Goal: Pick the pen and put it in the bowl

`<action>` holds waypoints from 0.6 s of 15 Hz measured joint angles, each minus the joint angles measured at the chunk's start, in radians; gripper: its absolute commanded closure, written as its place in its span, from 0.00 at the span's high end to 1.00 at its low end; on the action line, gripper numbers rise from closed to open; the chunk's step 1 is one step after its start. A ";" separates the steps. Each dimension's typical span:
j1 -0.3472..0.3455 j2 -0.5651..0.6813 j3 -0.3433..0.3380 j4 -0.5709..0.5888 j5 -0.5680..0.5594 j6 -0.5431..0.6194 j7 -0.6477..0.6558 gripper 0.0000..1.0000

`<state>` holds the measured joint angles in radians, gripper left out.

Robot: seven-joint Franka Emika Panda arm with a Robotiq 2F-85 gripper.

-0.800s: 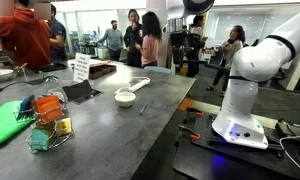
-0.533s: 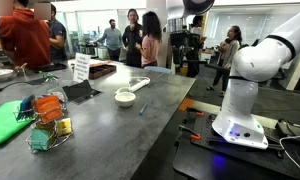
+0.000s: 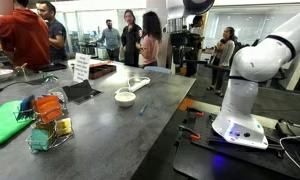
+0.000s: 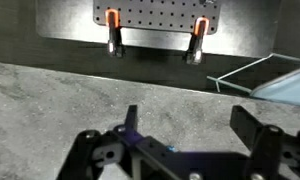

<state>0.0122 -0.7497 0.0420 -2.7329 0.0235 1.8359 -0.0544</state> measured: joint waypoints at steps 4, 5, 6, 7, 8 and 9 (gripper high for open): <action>-0.009 0.028 0.006 0.000 0.000 0.044 0.087 1.00; -0.015 0.053 0.012 0.000 0.001 0.078 0.139 1.00; -0.022 0.085 0.020 0.002 0.002 0.116 0.191 1.00; -0.029 0.122 0.027 0.003 0.004 0.159 0.243 1.00; -0.035 0.162 0.030 0.006 0.010 0.199 0.291 1.00; -0.042 0.206 0.030 0.012 0.019 0.237 0.333 1.00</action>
<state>-0.0298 -0.5437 0.0725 -2.7214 0.0426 2.0733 0.2786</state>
